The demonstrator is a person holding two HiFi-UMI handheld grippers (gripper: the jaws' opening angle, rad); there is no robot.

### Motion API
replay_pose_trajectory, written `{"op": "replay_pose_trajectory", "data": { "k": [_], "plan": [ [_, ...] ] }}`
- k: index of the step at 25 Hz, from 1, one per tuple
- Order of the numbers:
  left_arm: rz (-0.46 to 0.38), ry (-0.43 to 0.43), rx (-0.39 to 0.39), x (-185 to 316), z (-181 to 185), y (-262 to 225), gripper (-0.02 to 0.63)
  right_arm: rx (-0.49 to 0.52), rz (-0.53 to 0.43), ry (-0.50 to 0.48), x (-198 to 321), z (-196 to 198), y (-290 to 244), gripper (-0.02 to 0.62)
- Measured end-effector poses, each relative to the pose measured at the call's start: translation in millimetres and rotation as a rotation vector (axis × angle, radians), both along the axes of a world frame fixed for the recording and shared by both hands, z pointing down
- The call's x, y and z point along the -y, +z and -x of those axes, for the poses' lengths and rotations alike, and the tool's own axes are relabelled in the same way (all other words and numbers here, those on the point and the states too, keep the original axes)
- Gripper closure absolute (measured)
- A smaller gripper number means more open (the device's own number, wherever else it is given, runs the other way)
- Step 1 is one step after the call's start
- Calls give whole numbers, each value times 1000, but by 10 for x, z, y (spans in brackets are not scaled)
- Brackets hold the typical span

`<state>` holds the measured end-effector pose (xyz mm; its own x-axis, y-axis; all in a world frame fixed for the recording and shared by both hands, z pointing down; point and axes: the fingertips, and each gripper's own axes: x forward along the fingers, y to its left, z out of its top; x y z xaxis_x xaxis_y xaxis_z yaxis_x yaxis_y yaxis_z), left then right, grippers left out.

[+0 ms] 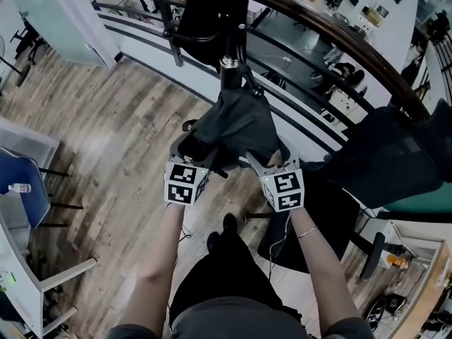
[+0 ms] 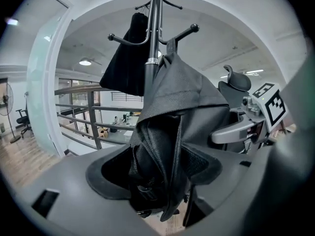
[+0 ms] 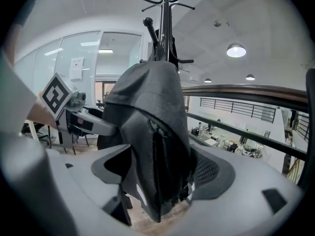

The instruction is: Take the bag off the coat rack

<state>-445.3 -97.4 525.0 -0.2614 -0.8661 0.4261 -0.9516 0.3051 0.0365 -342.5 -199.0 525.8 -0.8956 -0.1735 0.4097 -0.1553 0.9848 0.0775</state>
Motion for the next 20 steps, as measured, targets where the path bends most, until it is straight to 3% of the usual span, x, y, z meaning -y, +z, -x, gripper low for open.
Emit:
{"op": "replay_pose_trajectory", "data": {
  "k": [7, 15, 20],
  "plan": [
    [-8, 30, -18, 99, -20, 13, 312, 12, -5, -49, -48, 88, -7, 314],
    [-4, 36, -29, 150, -121, -19, 471, 9, -18, -68, -200, 169, -41, 442],
    [-10, 21, -46, 110, -180, -100, 526, -1, -31, -86, -297, 157, -116, 497]
  ]
}}
